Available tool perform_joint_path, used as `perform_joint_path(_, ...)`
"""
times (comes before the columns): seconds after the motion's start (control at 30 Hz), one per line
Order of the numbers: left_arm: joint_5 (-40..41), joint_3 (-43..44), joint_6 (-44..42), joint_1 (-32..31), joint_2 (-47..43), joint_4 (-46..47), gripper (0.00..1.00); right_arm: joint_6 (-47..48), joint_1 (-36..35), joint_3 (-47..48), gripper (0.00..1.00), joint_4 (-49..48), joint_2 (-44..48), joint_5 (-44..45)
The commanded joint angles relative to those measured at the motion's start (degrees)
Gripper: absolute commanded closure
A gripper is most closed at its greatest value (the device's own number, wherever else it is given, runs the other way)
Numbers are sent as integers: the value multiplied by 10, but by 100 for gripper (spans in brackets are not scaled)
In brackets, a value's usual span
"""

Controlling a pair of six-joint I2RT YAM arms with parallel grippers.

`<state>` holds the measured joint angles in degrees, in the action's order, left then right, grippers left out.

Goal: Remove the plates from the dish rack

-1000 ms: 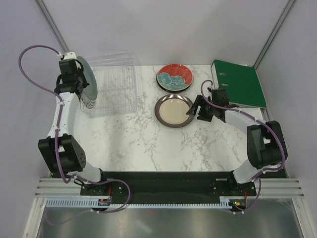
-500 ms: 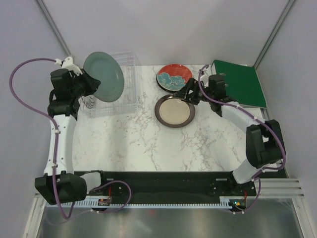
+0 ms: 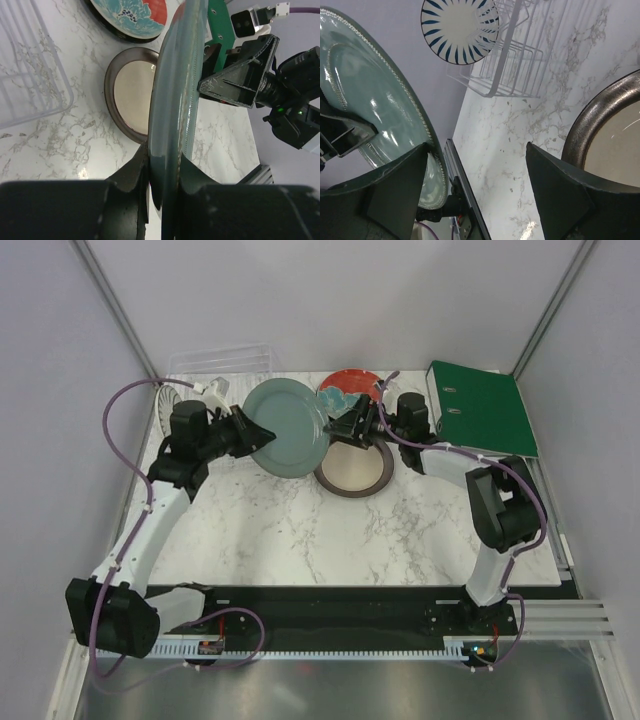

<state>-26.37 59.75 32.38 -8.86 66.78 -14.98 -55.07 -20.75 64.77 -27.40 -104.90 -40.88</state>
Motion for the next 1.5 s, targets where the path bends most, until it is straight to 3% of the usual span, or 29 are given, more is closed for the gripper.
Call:
perform_joint_path(0.0,-22,14,61,-41,-1,146,98,-29,-13,25,14,-83,-21,-18)
perform_joint_path(0.17,-25,-6,69,-54,10,167,98,-53,-14,15,17,-112,-31,-33)
perform_joint_path(0.27,-33,-17,77,-56,19,180,98,-100,-15,-1,29,-183,-45,-46)
perform_joint_path(0.37,-33,-20,79,-63,31,188,98,-115,-15,-11,53,-232,-53,-49)
perform_joint_path(0.53,-38,-25,81,-69,52,202,98,-202,-14,-27,85,-341,-78,-75)
perform_joint_path(0.57,-39,-26,82,-69,57,206,98,-209,-15,-30,100,-360,-79,-77)
perform_joint_path(0.67,-45,-24,81,-70,70,210,96,-227,-14,-47,100,-382,-77,-75)
perform_joint_path(0.77,-19,-19,54,-70,72,186,70,-199,-6,-71,100,-347,-50,-54)
perform_joint_path(0.87,30,-8,20,-70,64,153,55,-125,11,-86,100,-244,-2,-29)
perform_joint_path(0.9,46,-3,9,-70,56,131,46,-106,15,-89,100,-216,27,-22)
perform_joint_path(1.0,118,1,-28,-70,41,96,33,-54,41,-96,100,-133,79,4)
perform_joint_path(1.23,257,24,-103,-68,2,45,28,27,98,-93,100,19,148,49)
perform_joint_path(1.3,334,31,-133,-66,-10,37,25,61,106,-88,100,78,150,67)
perform_joint_path(1.47,469,41,-211,-56,-10,33,23,78,112,-90,100,110,134,78)
